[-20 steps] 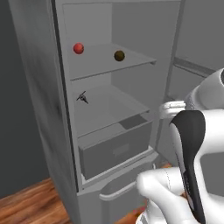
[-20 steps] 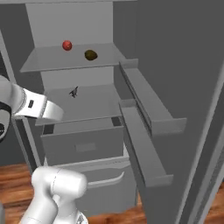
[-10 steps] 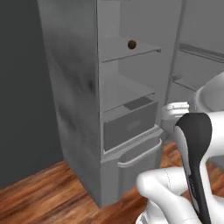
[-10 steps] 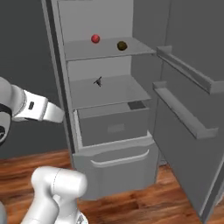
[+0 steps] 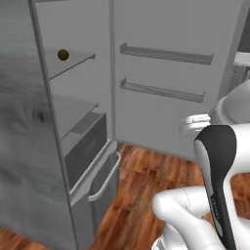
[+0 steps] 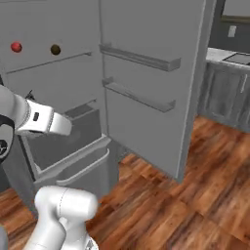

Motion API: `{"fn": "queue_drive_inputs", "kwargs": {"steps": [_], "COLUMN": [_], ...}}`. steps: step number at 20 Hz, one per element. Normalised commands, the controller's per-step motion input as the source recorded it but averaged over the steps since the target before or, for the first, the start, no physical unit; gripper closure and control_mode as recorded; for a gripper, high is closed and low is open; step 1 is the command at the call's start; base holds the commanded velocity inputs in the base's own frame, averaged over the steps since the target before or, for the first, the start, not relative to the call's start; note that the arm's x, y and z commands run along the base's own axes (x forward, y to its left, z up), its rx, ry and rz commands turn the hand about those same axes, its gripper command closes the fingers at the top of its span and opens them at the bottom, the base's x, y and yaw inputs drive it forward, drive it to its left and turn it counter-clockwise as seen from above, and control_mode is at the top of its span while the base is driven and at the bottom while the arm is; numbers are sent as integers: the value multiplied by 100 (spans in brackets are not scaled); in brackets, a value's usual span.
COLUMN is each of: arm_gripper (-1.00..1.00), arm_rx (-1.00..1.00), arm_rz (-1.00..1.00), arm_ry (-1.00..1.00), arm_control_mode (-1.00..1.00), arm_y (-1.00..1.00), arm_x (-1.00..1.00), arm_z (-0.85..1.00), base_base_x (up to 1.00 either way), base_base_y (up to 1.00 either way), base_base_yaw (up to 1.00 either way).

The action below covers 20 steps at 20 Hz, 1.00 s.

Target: Transport the steak and avocado to the fridge. Place the steak on the rack containing meat and place the avocado on the rack containing the vegetable, ensuring meats and vegetables are on different racks.

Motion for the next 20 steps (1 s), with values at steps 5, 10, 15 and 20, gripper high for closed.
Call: {"fn": "queue_drive_inputs", "kwargs": {"steps": [5, 10, 15, 20], "arm_gripper": [-100, -100, -100, -100], "arm_rx": [0, 0, 0, 0], "arm_rz": [0, 0, 0, 0], "arm_ry": [0, 0, 0, 0], "arm_control_mode": [100, 100, 100, 100], "arm_y": [0, 0, 0, 0], "arm_x": [0, 0, 0, 0], "arm_z": [0, 0, 0, 0], "base_base_x": [2, 0, -12, -24], "base_base_y": [14, 6, 45, 49], "base_base_yaw": [-100, -100, -82, -78]}}
